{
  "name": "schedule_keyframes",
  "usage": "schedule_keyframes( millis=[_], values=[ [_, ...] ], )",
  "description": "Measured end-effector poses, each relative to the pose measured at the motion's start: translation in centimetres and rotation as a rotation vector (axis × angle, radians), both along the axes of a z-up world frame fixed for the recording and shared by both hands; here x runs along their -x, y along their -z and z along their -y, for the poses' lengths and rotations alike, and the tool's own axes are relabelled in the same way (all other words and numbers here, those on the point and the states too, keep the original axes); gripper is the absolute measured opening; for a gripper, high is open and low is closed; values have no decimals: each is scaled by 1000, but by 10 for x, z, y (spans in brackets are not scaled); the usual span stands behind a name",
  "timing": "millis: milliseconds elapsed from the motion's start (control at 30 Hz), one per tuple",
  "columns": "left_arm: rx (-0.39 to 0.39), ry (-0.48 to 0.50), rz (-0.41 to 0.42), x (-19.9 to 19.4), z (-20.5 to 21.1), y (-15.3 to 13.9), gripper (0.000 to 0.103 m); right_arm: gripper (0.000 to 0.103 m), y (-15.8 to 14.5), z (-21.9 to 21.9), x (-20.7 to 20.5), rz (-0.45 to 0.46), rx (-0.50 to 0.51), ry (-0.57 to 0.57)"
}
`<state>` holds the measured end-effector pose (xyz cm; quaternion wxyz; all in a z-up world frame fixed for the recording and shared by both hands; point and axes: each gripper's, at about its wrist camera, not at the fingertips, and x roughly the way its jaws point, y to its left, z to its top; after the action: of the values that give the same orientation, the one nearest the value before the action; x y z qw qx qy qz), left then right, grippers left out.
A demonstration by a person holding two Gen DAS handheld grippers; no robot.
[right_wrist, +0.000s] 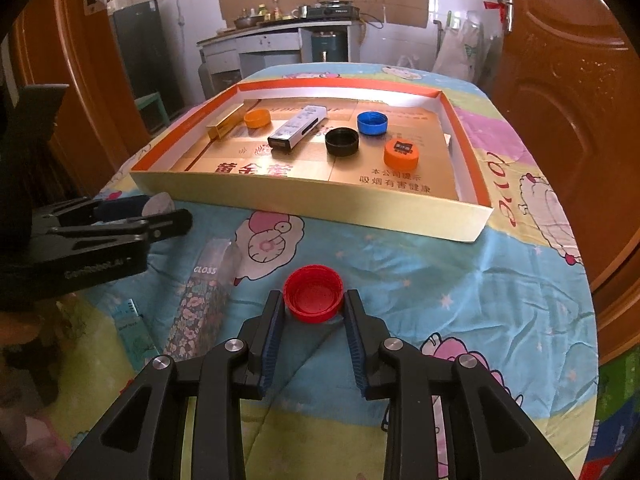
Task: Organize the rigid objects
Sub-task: 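Grasp the red cap with the right tool while the left tool grasps the white cap, then carry the red and white caps with both tools into the tray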
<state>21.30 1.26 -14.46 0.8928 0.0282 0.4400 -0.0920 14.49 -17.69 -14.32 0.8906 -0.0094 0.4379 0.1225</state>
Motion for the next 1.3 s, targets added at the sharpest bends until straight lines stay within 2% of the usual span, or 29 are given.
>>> schedule_keyframes(
  millis=[133, 267, 333, 567, 733, 1067, 1300],
  values=[
    [3, -8, 5, -1, -1, 0, 61, 32, 0, 1, -1, 0, -5, -8],
    [-23, -33, 16, 0, -3, -1, 34, 32, 0, 0, -3, 0, -3, -12],
    [-23, -41, 14, 0, -5, -1, 30, 32, 0, 0, -3, -1, -5, -10],
    [-6, -29, 16, 6, -7, -7, 30, 31, -2, 2, -2, -10, -19, 10],
    [22, -18, 42, 16, -7, -22, 30, 31, -8, 5, 2, -1, -19, 29],
    [74, 22, 120, 17, -1, -67, 30, 31, -48, 20, 3, 87, -9, 66],
    [76, 22, 172, 0, 3, -94, 30, 30, -76, 31, -11, 149, 3, 83]
  ],
)
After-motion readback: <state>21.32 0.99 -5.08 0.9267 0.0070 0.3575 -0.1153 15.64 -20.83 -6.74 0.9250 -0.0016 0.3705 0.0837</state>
